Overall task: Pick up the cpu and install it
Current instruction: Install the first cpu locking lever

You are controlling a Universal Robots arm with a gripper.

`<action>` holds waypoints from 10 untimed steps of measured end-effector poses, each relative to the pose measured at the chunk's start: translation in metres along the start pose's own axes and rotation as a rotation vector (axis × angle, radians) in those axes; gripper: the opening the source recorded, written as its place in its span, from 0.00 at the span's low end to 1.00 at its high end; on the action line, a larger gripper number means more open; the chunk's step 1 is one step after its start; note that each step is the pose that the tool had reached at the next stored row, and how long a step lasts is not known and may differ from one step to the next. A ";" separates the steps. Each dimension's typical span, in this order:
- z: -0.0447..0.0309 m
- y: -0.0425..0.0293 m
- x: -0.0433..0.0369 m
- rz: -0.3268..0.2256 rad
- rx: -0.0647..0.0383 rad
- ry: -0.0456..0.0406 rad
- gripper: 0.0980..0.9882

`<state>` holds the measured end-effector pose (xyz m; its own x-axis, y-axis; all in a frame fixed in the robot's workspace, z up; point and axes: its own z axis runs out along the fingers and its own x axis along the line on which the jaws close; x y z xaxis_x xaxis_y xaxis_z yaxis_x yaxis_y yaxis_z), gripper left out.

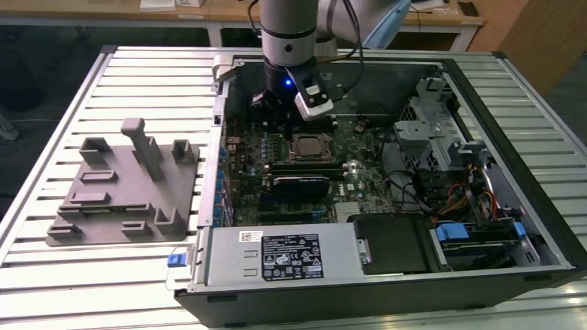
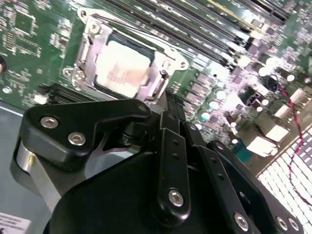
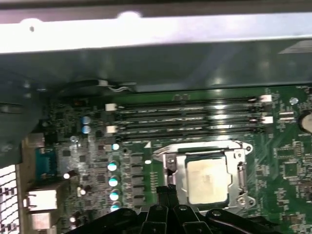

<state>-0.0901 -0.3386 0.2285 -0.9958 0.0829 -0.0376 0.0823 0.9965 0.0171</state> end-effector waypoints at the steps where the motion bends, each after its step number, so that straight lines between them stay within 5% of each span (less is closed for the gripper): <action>1: -0.0001 -0.0002 0.0024 0.000 0.000 -0.0004 0.01; 7: -0.0006 -0.0013 0.0161 0.000 -0.002 -0.0022 0.01; 10: -0.0006 -0.0013 0.0162 0.002 -0.035 0.0005 0.01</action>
<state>-0.1064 -0.3386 0.2285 -0.9957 0.0845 -0.0370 0.0825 0.9952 0.0525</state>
